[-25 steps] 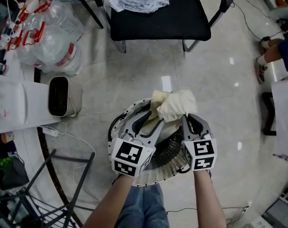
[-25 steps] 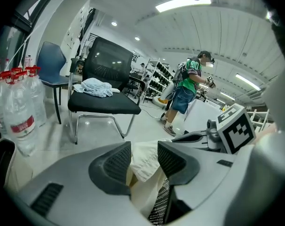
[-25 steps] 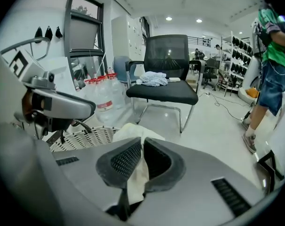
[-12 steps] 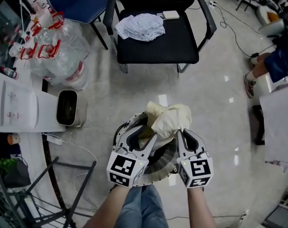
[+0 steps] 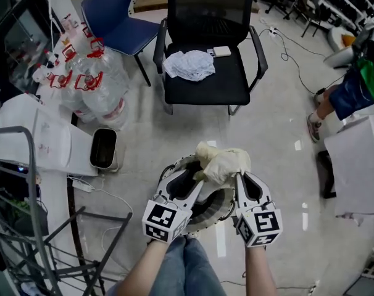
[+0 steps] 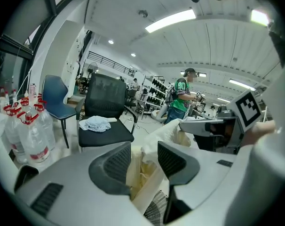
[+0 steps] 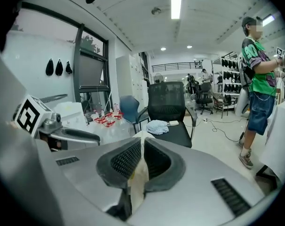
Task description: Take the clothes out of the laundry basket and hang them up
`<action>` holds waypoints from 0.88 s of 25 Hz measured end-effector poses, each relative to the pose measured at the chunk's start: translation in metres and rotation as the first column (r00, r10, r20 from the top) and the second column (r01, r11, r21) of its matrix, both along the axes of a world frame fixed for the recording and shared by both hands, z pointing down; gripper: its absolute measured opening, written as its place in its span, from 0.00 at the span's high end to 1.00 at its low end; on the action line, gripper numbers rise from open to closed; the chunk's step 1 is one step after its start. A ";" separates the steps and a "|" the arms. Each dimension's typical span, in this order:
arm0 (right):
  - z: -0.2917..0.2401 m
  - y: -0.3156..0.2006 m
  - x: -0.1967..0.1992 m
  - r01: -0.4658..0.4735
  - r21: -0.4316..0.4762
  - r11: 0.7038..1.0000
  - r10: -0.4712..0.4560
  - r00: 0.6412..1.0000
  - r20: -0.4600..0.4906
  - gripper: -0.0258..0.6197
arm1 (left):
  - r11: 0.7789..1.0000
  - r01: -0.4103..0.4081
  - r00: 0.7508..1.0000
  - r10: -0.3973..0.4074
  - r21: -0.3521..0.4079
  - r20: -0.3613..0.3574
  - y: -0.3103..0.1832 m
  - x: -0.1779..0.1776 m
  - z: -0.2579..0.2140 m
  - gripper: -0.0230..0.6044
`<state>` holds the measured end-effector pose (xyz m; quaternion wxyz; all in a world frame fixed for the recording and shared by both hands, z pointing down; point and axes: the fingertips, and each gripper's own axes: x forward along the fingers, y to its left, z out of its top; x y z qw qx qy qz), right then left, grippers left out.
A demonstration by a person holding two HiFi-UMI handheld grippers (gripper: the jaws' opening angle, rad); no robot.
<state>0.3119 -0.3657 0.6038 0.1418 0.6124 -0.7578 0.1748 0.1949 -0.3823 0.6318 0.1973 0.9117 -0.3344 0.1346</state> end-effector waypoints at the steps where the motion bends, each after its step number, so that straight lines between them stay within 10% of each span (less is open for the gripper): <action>1: -0.015 0.003 -0.002 0.001 0.010 1.000 -0.001 1.000 0.002 0.93 | 1.000 -0.003 1.000 0.003 0.007 -0.004 0.005 0.000 -0.010 0.67; 13: -0.171 0.037 -0.018 -0.029 0.153 0.988 0.027 0.999 0.017 0.92 | 0.994 -0.030 0.997 0.037 0.108 -0.070 0.043 -0.001 -0.131 0.67; 22: -0.214 0.055 -0.026 -0.020 0.218 0.976 0.013 0.999 0.029 0.92 | 0.989 -0.126 0.990 0.130 0.075 -0.056 0.081 0.018 -0.110 0.65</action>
